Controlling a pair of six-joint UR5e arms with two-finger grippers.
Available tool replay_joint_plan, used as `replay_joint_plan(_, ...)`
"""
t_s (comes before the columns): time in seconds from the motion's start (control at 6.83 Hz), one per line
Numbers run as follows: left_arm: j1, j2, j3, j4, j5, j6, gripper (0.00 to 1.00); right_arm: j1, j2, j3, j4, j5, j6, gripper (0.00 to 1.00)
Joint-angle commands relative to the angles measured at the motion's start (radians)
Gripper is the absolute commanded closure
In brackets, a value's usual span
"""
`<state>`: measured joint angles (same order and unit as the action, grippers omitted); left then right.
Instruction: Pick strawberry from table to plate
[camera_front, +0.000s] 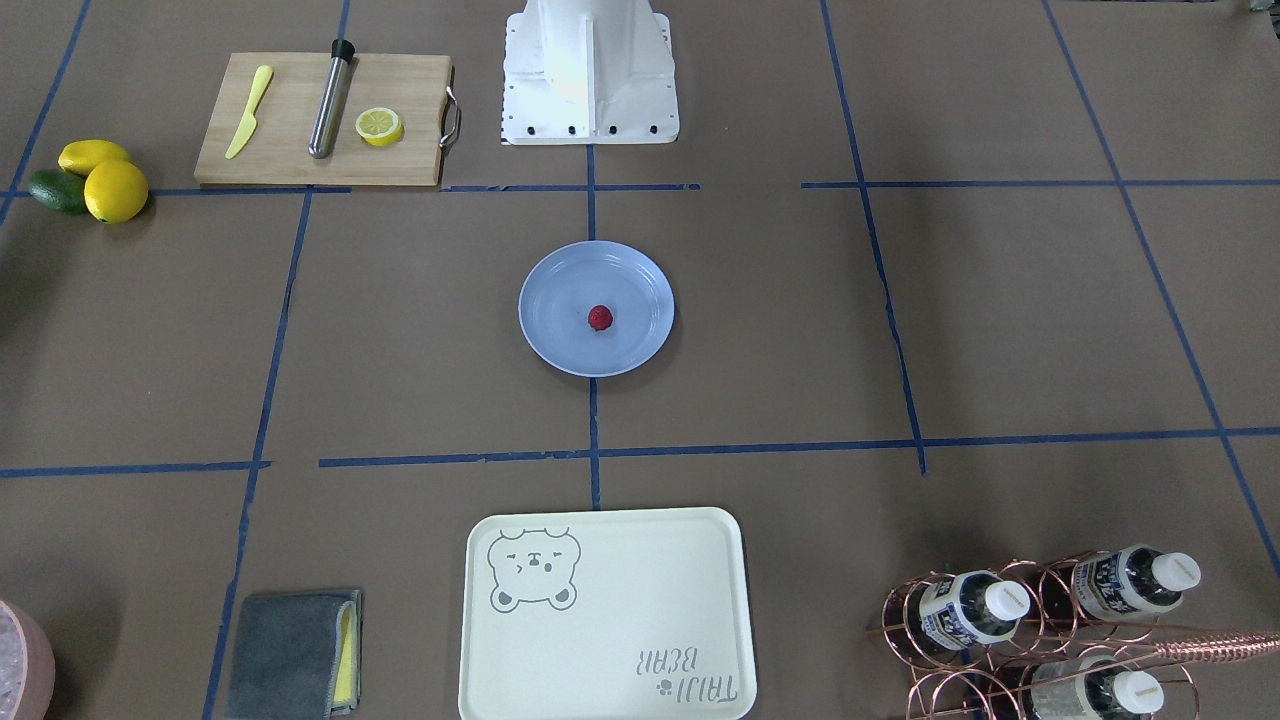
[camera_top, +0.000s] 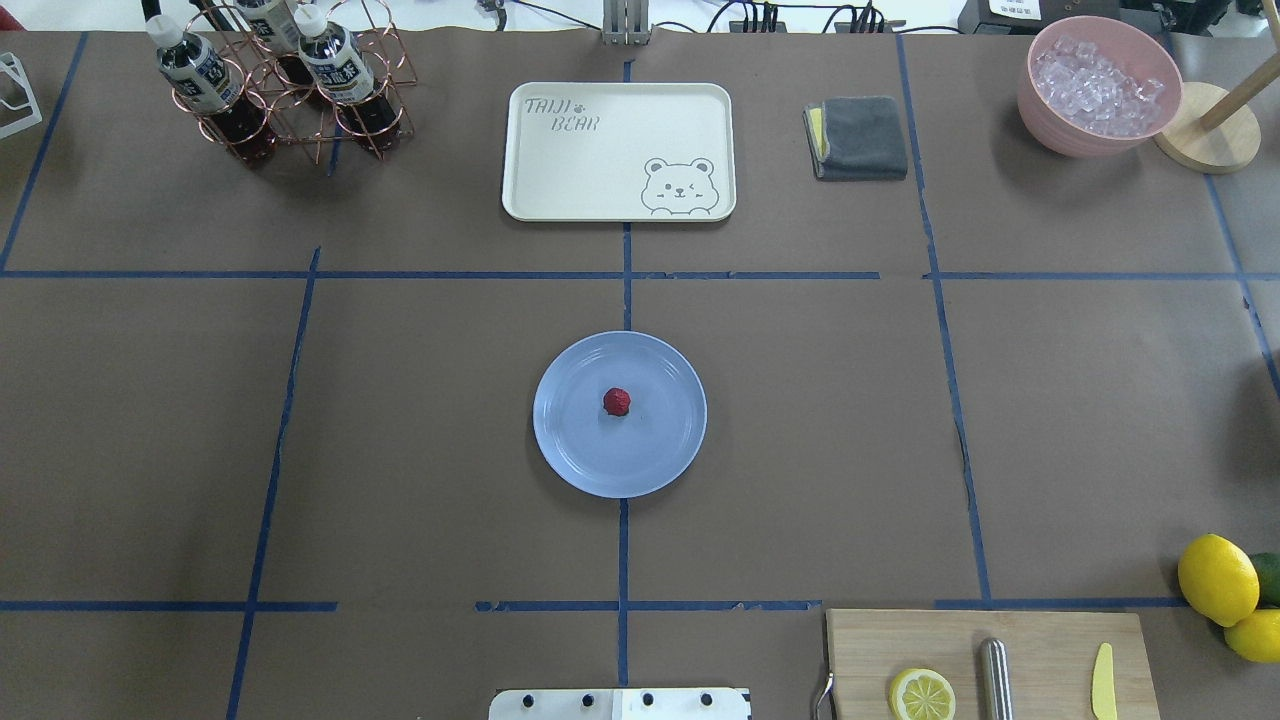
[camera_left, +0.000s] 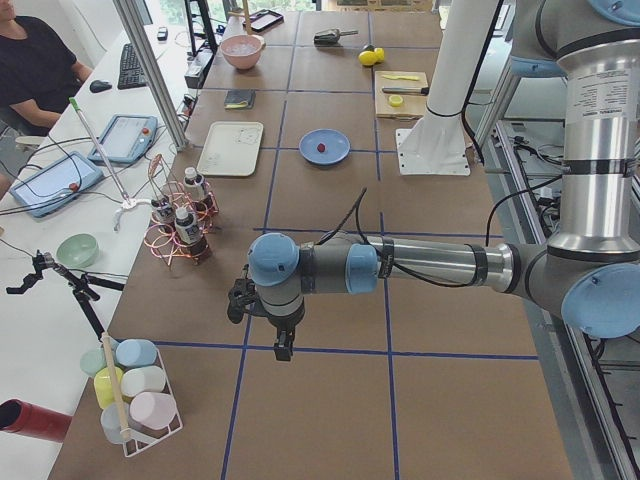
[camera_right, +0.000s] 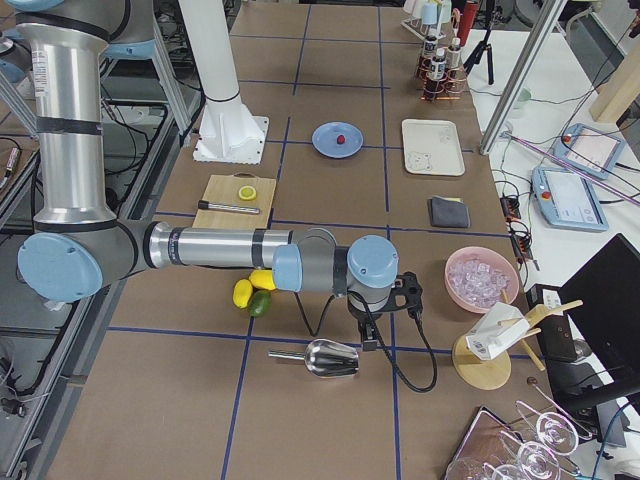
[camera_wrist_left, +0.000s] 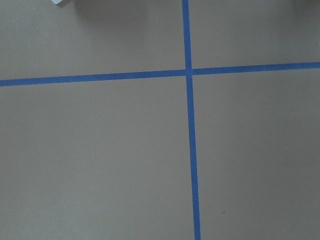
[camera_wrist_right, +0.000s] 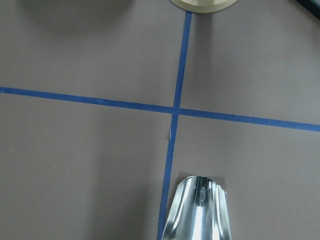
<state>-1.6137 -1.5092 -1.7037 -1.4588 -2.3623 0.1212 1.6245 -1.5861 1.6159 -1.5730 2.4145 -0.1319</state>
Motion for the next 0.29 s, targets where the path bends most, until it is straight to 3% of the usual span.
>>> replay_joint_plan(0.0,0.0,0.0,-0.002,0.0,0.0,0.0,0.0,0.0,0.0,-0.001,0.001,0.0,0.0,0.0)
replay_joint_plan(0.15,0.0,0.0,-0.004,0.0,0.0,-0.002,0.0,0.0,0.0,-0.001,0.002,0.0,0.0,0.0)
